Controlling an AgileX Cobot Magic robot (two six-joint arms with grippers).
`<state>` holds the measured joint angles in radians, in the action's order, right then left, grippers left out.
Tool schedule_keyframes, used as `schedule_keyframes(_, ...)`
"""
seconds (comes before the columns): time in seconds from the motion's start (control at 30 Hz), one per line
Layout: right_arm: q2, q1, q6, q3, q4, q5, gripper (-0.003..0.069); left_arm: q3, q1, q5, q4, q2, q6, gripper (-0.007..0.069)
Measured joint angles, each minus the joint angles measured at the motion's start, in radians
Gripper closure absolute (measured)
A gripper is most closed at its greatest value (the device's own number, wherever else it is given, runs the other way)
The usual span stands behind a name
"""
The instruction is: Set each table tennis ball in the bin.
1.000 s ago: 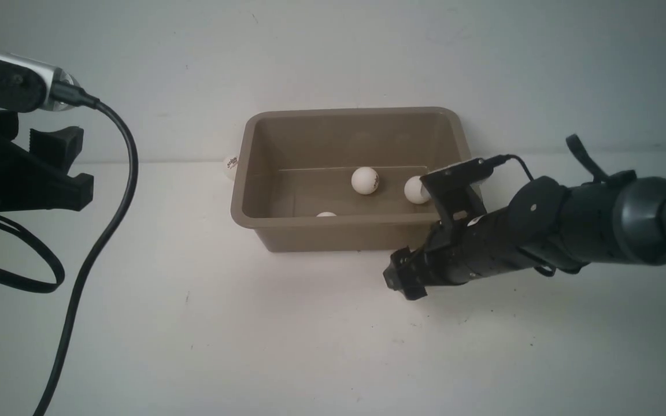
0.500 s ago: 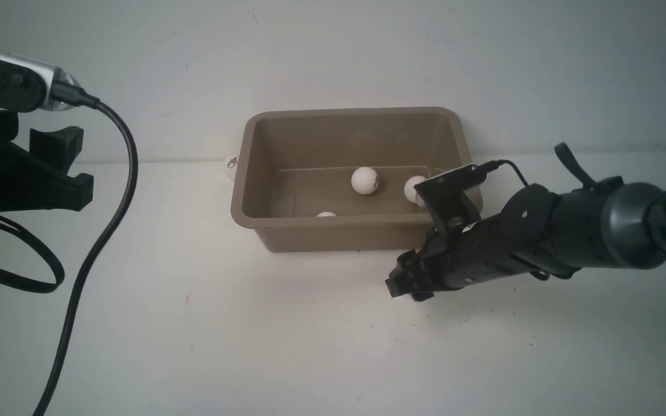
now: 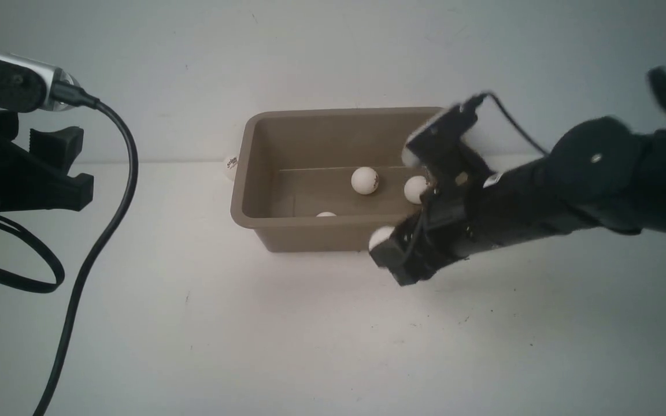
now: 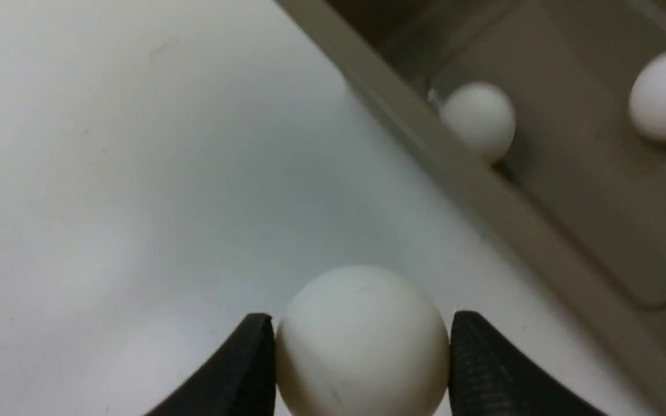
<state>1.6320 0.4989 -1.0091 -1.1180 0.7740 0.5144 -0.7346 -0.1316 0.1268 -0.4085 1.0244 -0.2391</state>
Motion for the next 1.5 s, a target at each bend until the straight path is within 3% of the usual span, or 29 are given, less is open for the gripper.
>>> schedule_keyframes(0.2, -0.047, -0.014, -0.102, -0.001, 0.031, -0.298, 0.0307, 0.000, 0.000, 0.000, 0.000, 0.000, 0.000, 0.0209)
schedule_keyframes(0.33, 0.023, -0.058, -0.119, -0.042, 0.037, -0.372, 0.0307, 0.000, 0.000, 0.000, 0.000, 0.000, 0.000, 0.0209)
schedule_keyframes(0.67, 0.345, -0.075, -0.209, -0.312, 0.037, -0.251, 0.0307, 0.000, 0.000, 0.000, 0.000, 0.000, 0.000, 0.0209)
schedule_keyframes(1.03, 0.380, -0.077, -0.216, -0.351, 0.033, -0.252, 0.0307, 0.000, 0.000, 0.003, 0.000, 0.000, 0.000, 0.0209)
schedule_keyframes(1.2, 0.380, -0.077, -0.216, -0.351, 0.033, -0.271, 0.0212, 0.000, 0.000, 0.004, 0.000, 0.000, 0.000, 0.0209)
schedule_keyframes(1.23, 0.374, -0.077, -0.217, -0.351, 0.031, -0.290, 0.0141, 0.000, 0.000, 0.004, -0.001, 0.000, 0.000, 0.0209)
schedule_keyframes(1.3, 0.361, -0.077, -0.217, -0.351, 0.027, -0.309, 0.0101, 0.000, 0.000, 0.004, -0.003, 0.000, 0.002, 0.0209)
schedule_keyframes(1.5, 0.236, -0.077, -0.218, -0.351, 0.015, -0.353, 0.0069, 0.000, 0.000, -0.017, -0.099, 0.030, 0.007, 0.0209)
